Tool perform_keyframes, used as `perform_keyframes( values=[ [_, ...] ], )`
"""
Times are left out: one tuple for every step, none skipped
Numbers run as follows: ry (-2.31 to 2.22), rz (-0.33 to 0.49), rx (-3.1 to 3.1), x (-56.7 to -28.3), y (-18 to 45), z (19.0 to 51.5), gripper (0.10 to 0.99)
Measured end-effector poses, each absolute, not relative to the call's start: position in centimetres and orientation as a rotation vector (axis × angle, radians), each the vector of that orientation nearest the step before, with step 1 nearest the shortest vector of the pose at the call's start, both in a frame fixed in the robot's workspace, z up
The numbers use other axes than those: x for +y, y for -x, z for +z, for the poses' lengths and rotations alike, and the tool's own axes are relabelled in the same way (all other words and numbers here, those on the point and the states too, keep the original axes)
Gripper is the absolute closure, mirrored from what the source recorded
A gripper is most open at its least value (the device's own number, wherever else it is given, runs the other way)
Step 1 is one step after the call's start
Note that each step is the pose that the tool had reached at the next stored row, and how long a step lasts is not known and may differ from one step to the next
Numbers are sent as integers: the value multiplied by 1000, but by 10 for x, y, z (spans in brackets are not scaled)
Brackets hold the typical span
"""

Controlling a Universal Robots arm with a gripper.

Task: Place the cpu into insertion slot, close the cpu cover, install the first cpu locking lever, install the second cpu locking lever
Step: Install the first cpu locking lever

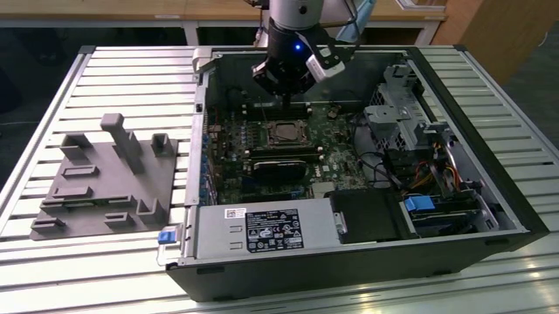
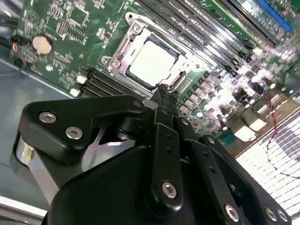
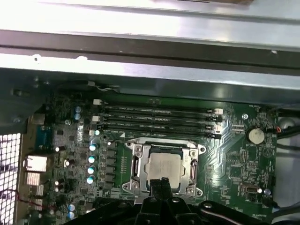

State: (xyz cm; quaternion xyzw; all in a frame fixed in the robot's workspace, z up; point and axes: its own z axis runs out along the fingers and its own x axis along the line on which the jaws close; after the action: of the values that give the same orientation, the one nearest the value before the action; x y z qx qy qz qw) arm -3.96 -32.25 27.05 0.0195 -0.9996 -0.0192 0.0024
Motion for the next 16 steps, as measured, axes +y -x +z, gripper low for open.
perform_keyframes(
  values=[
    [-44, -60, -3136, -322, 40, 270, 980],
    [-37, -60, -3136, -322, 41, 270, 980],
    [-36, -60, -3136, -322, 42, 270, 980],
    [-36, -60, -3136, -322, 44, 269, 980],
    [-36, -60, -3136, -322, 45, 269, 980],
    [-36, -60, -3136, -322, 46, 269, 980],
    [-36, -60, -3136, -322, 47, 269, 980],
    [-36, -60, -3136, -322, 49, 269, 980],
    [-37, -60, -3137, -321, 51, 269, 980],
    [-37, -60, -3137, -321, 53, 269, 980],
    [-36, -60, -3137, -321, 55, 269, 980],
    [-36, -60, -3138, -321, 57, 269, 980],
    [-35, -60, -3139, -321, 60, 269, 980],
    [-34, -60, -3140, -321, 62, 268, 980],
    [-32, -60, -3142, -321, 65, 268, 980],
    [-31, -60, -3144, -321, 67, 268, 980]
  ],
)
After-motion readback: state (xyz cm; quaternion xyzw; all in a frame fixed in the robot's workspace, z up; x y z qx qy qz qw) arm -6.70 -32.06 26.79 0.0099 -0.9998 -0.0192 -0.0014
